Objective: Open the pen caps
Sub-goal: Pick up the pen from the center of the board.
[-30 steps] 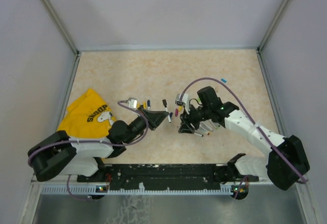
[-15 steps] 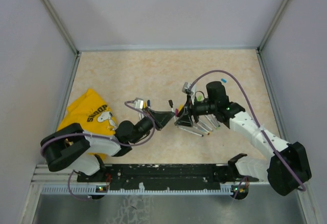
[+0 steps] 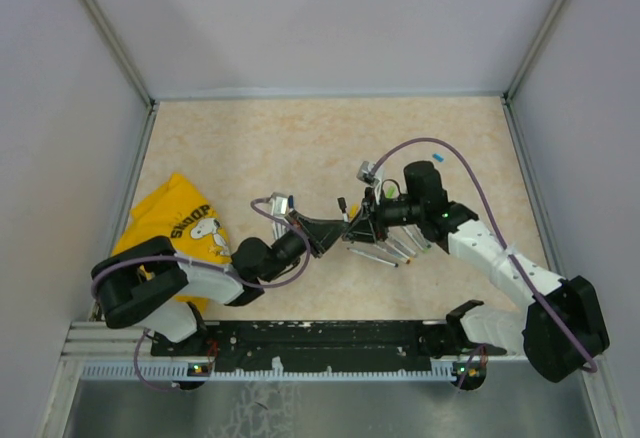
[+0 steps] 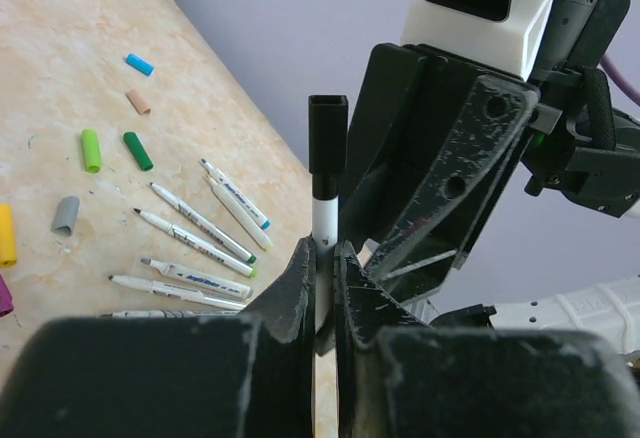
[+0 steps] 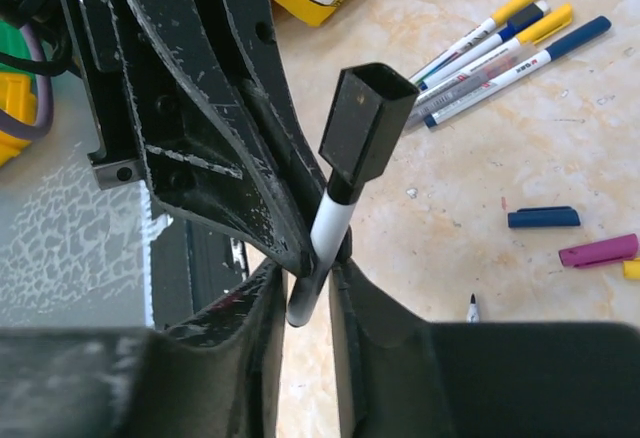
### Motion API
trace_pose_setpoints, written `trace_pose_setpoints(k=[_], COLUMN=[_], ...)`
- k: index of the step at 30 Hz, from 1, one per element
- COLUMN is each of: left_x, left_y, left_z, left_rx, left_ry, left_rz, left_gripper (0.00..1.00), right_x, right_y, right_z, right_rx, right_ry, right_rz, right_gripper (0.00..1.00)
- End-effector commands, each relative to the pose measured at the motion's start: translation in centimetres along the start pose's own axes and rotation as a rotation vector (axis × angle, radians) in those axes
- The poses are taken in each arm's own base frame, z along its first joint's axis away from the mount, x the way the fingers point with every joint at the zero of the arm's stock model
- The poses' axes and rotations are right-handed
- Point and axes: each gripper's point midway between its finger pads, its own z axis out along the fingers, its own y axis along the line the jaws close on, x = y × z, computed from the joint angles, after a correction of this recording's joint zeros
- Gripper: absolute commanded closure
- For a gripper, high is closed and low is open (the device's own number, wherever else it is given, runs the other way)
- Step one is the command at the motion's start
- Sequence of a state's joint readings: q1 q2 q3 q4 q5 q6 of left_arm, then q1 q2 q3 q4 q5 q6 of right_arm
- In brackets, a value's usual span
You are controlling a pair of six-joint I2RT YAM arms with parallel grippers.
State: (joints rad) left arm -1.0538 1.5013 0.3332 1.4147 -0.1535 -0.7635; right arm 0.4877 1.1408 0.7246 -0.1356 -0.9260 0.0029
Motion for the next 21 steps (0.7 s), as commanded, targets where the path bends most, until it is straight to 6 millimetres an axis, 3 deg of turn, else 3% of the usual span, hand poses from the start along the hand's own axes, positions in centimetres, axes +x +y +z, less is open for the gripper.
trace_pose_setpoints(k=[1, 5, 7, 21], left_x=[-1.5, -1.8, -1.9, -3.4], left_y=[-2.2, -2.4, -2.4, -3.9], left_z=[0.6, 0.4, 0.2, -3.5], left_rx=[0.08, 0.09, 0.091, 0.191], left_ry=[-0.065, -0.073, -0.077, -0.067], left_rz=[-0.007, 0.003, 0.01, 0.202], left_gripper=[0.99, 0.92, 0.88, 0.11], right_x=[-1.1, -1.1, -1.1, -0.2], right_y=[-0.3, -0.3, -0.2, -0.4], right_z=[0.0, 0.0, -0.1, -1.5], right_rx=[0.008, 0.005, 0.002, -0.021], right_ry=[-0.039, -0.034, -0.031, 0.048], right_rz=[-0.032, -0.033, -0.035, -0.151], right_gripper=[0.82, 1.0, 1.0, 1.0])
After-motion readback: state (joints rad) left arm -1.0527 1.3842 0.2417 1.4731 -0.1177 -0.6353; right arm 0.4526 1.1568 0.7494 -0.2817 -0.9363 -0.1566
